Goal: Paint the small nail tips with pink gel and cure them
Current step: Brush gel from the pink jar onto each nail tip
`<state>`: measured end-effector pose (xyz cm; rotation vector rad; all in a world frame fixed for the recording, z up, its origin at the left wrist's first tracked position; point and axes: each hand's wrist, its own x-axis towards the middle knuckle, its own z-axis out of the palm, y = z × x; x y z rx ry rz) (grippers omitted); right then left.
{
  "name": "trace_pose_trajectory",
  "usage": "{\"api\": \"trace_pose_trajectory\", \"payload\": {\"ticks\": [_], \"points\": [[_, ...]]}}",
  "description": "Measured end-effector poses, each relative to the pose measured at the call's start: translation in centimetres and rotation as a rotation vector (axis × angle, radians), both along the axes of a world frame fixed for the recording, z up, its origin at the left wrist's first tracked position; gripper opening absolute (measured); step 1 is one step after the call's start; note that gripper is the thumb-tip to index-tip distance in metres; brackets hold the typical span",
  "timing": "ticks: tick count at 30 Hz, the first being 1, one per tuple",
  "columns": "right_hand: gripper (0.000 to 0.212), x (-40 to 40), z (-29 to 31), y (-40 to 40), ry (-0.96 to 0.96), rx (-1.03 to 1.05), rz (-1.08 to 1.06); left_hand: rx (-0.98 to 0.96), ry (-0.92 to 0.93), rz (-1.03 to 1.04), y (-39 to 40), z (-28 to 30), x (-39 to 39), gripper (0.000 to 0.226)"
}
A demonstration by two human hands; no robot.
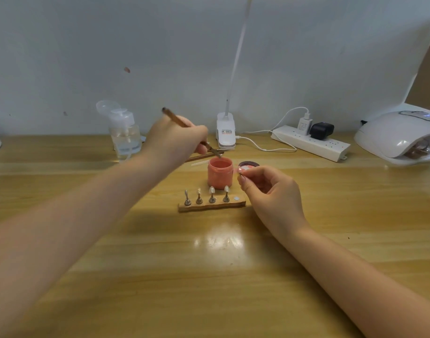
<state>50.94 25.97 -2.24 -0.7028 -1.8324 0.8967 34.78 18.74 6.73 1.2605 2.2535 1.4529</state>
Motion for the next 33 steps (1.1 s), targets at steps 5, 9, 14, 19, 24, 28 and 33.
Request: {"api": "trace_pose_trajectory", "payload": {"ticks": [5, 9, 14, 19, 24, 28, 33], "points": [[0.009, -0.1, 0.0, 0.1, -0.001, 0.005, -0.003, -0.326, -0.018, -0.055, 3.8, 1.6, -0.3, 0.009], [0.008, -0.1, -0.1, 0.2, -0.004, 0.011, -0.009, -0.454, 0.078, -0.078, 4.3, 0.6, 0.4, 0.011], [0.009, -0.1, 0.0, 0.1, -0.023, 0.030, -0.003, -0.305, -0.174, -0.007, 3.3, 0.1, -1.1, 0.011], [0.010, -0.1, 0.0, -0.1, -0.035, 0.038, -0.001, -0.243, -0.457, 0.022, 1.1, -0.5, -3.7, 0.014], [0.010, 0.0, 0.1, -0.1, -0.047, 0.040, -0.002, -0.243, -0.632, 0.008, -0.7, -1.1, -5.3, 0.014], [0.009, 0.0, 0.1, -0.1, -0.052, 0.053, -0.009, -0.024, -0.625, -0.028, -1.7, -2.0, -4.2, 0.014], [0.008, 0.1, 0.1, -0.1, -0.054, 0.064, -0.023, 0.270, -0.232, -0.231, -3.9, -4.6, -0.4, 0.015]]}}
